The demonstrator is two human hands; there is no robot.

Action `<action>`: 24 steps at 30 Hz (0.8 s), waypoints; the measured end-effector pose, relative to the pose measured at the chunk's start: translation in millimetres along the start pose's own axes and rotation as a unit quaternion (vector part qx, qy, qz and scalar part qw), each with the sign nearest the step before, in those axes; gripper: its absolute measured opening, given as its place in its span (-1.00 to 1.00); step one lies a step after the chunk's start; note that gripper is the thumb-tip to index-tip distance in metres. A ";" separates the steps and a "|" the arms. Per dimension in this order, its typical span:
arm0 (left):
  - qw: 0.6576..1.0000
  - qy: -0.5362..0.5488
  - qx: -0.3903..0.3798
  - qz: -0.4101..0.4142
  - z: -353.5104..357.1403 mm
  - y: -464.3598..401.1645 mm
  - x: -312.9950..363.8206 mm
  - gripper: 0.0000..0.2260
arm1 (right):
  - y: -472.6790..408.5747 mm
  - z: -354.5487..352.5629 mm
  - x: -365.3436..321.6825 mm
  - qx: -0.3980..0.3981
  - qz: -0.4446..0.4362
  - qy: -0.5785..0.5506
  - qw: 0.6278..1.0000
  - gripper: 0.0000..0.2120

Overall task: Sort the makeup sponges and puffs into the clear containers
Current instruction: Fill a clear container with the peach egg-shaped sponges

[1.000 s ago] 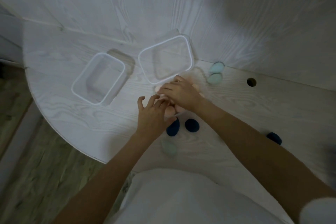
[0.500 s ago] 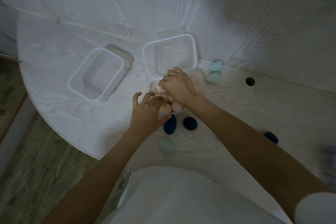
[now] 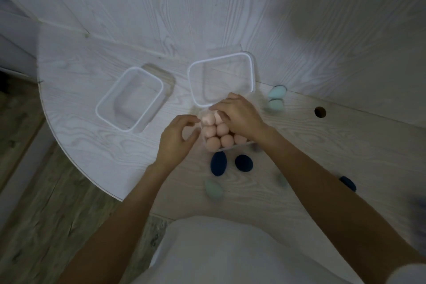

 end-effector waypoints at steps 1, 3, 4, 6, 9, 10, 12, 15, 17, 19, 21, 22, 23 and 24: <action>0.999 0.023 0.017 -0.025 -5.0 -6.2 1.9 -0.81 | 3.0 -11.4 1.8 0.053 0.017 -0.023 0.998 -0.79; 0.995 0.061 0.031 -0.074 -11.0 -23.4 7.7 -0.73 | 12.4 -30.3 10.8 0.143 0.070 -0.041 0.986 -0.80; 0.991 0.083 0.027 -0.100 -12.1 -32.4 11.1 -0.66 | 17.3 -37.4 18.2 0.184 0.108 -0.047 0.976 -0.81; 0.978 0.129 0.002 -0.162 -12.8 -51.0 20.0 -0.53 | 22.3 -48.5 37.4 0.241 0.200 -0.054 0.948 -0.82; 0.951 0.194 -0.065 -0.230 -8.2 -73.3 26.0 -0.41 | 17.0 -52.7 61.3 0.179 0.334 -0.105 0.919 -0.60; 0.944 0.210 -0.080 -0.242 -7.4 -77.0 27.3 -0.39 | 12.7 -52.2 61.4 0.144 0.352 -0.170 0.909 -0.46; 0.935 0.240 -0.093 -0.244 -6.8 -78.2 33.7 -0.43 | 6.7 -56.2 52.2 0.121 0.348 -0.298 0.880 -0.33; 0.920 0.317 -0.083 -0.214 -8.9 -63.8 42.8 -0.54 | 14.5 -66.1 36.9 0.168 0.304 -0.363 0.865 -0.41; 0.907 0.360 -0.087 -0.201 -10.5 -50.0 42.9 -0.59 | 28.3 -67.2 31.4 0.177 0.281 -0.381 0.863 -0.50; 0.916 0.334 -0.087 -0.205 -8.2 -35.8 37.8 -0.63 | 45.8 -65.1 27.7 0.152 0.265 -0.365 0.880 -0.53; 0.939 0.257 -0.090 -0.209 -0.5 -21.5 28.4 -0.75 | 62.6 -58.8 19.1 0.119 0.257 -0.322 0.904 -0.56; 0.949 0.211 -0.095 -0.213 4.4 -14.8 22.2 -0.76 | 70.5 -52.3 14.9 0.097 0.253 -0.299 0.915 -0.59; 0.956 0.167 -0.102 -0.219 9.2 -8.1 14.9 -0.64 | 78.2 -43.9 11.4 0.071 0.246 -0.274 0.927 -0.63; 0.957 0.138 -0.107 -0.234 13.1 -2.9 7.6 -0.47 | 84.4 -34.4 9.0 0.037 0.236 -0.243 0.940 -0.63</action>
Point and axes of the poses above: each hand's wrist, its own y-axis away from the middle knuckle, its own z-axis out of the palm, x = y × z, the point moved 4 cm from there along -y, towards the middle knuckle, and after that the axes turned 14 degrees about -z, right-handed, at the moved point
